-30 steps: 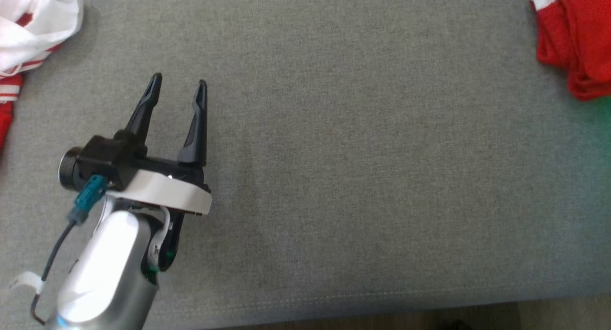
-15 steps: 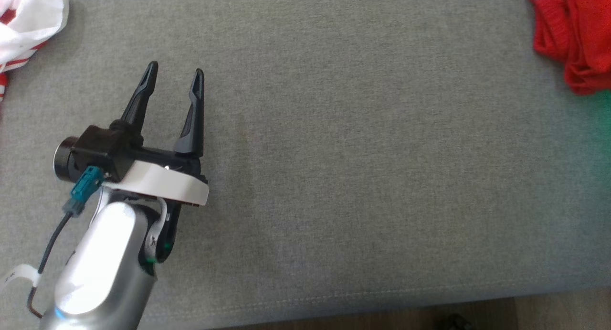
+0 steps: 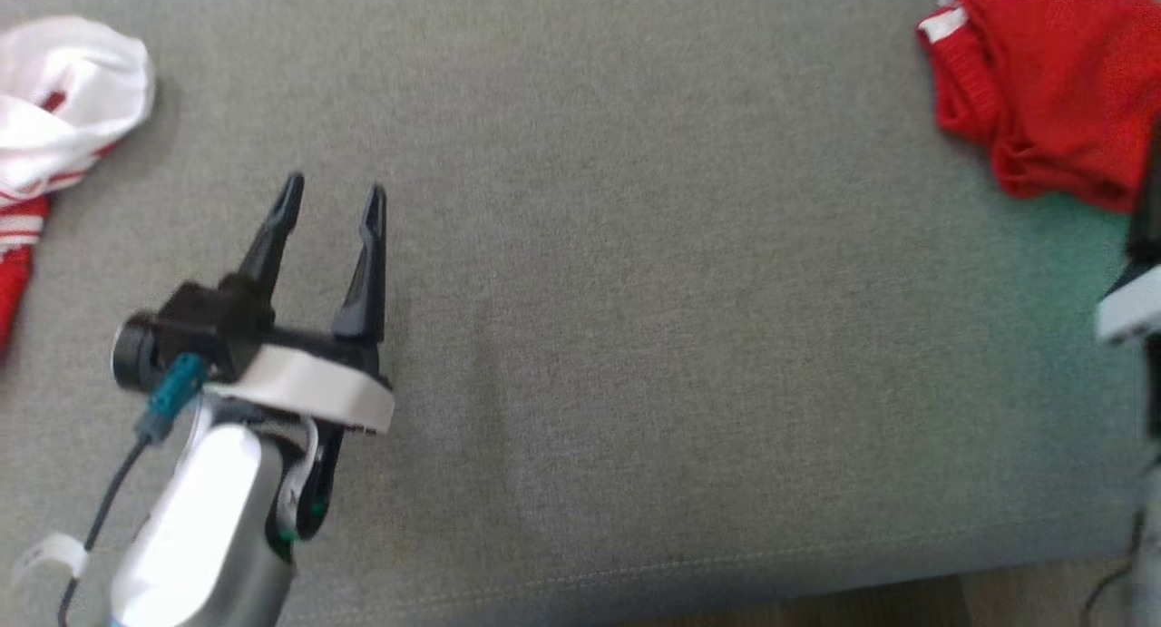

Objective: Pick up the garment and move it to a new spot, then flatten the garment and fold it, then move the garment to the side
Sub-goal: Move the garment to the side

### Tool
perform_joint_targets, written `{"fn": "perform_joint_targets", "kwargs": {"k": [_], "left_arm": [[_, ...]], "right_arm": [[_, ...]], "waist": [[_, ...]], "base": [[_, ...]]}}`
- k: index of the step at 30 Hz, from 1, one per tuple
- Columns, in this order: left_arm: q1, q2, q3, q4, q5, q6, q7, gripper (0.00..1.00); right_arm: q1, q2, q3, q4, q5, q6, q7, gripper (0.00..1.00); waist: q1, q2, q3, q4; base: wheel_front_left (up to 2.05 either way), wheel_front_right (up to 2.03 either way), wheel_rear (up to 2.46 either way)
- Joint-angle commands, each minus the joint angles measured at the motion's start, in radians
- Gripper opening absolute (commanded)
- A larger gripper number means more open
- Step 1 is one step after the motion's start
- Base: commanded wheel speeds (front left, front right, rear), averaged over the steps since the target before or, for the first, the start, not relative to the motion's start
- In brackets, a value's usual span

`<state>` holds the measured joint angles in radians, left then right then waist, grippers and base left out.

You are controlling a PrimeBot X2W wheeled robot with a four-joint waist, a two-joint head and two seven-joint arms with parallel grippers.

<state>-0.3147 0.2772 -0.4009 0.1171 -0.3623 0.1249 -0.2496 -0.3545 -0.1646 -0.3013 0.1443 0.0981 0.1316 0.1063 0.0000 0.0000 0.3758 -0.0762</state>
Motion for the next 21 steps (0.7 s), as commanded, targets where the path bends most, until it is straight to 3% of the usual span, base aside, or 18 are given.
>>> {"fn": "perform_joint_targets", "kwargs": {"k": [1,8,21], "left_arm": [[0.000,0.027,0.045,-0.025,-0.003,0.008,-0.012,1.00],[0.064,0.023,0.058,-0.025,-0.022,0.035,-0.012,1.00],[0.151,0.044,0.050,-0.035,-0.023,0.062,-0.004,1.00]], "right_arm": [[0.030,0.013,0.022,-0.065,-0.007,-0.001,-0.014,1.00],[0.166,0.101,0.147,-0.164,0.030,-0.001,-0.041,1.00],[0.237,0.114,0.355,-0.104,0.104,-0.001,-0.136,1.00]], "waist": [[0.0000,0.0000,-0.038,-0.003],[0.0000,0.0000,-0.119,0.025],[0.0000,0.0000,-0.230,0.124]], "base": [[0.00,0.00,0.00],[0.00,0.00,0.00],[0.00,0.00,0.00]]}}
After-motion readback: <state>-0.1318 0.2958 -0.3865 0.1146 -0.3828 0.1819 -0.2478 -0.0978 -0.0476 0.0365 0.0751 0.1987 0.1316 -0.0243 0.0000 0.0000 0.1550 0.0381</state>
